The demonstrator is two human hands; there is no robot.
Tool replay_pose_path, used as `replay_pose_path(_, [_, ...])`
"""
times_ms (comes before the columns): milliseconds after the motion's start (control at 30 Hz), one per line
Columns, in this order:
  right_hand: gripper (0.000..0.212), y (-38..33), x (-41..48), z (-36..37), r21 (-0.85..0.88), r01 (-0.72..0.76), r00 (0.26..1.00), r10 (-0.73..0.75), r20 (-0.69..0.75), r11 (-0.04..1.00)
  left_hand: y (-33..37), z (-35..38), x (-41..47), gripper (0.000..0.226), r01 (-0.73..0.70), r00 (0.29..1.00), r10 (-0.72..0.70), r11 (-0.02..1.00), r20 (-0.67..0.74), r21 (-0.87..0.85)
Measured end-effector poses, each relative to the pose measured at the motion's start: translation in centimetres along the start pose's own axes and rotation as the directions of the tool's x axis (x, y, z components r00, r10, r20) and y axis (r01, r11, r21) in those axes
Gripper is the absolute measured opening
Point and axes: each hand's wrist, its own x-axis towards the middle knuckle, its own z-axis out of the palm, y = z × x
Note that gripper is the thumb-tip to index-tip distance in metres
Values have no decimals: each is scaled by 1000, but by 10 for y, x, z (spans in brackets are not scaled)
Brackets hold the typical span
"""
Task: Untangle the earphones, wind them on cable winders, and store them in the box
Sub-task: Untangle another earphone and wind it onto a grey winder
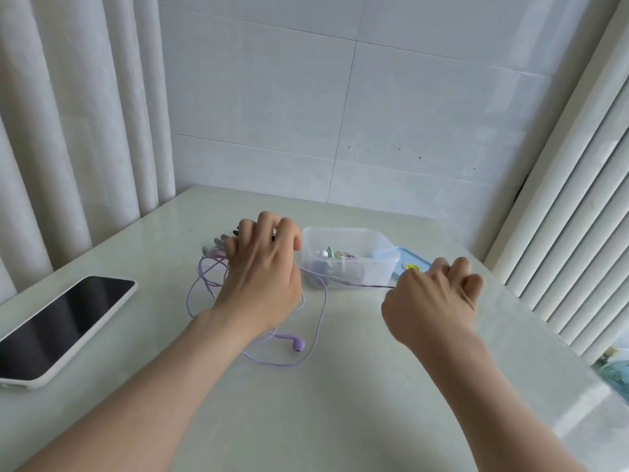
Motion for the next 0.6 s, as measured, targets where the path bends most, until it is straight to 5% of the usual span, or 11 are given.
replay_pose_path(133, [13,-11,-7,0,-21,88,996,-88,8,996,-2,6,-1,34,-56,998,59,992,22,-115])
replay_pose_path(200, [34,-17,-9,-1,26,212,975,-210,-70,977,-2,5,0,35,-71,994,85,979,66,-189])
replay_pose_path(333, [71,-31,-17,-4,453,350,922,-387,-12,820,4,0,0,28,-45,991,81,952,109,-302])
replay_pose_path(600, [23,-42,-12,13,860,242,951,-285,-120,448,8,-2,5,25,-87,995,99,897,6,-434])
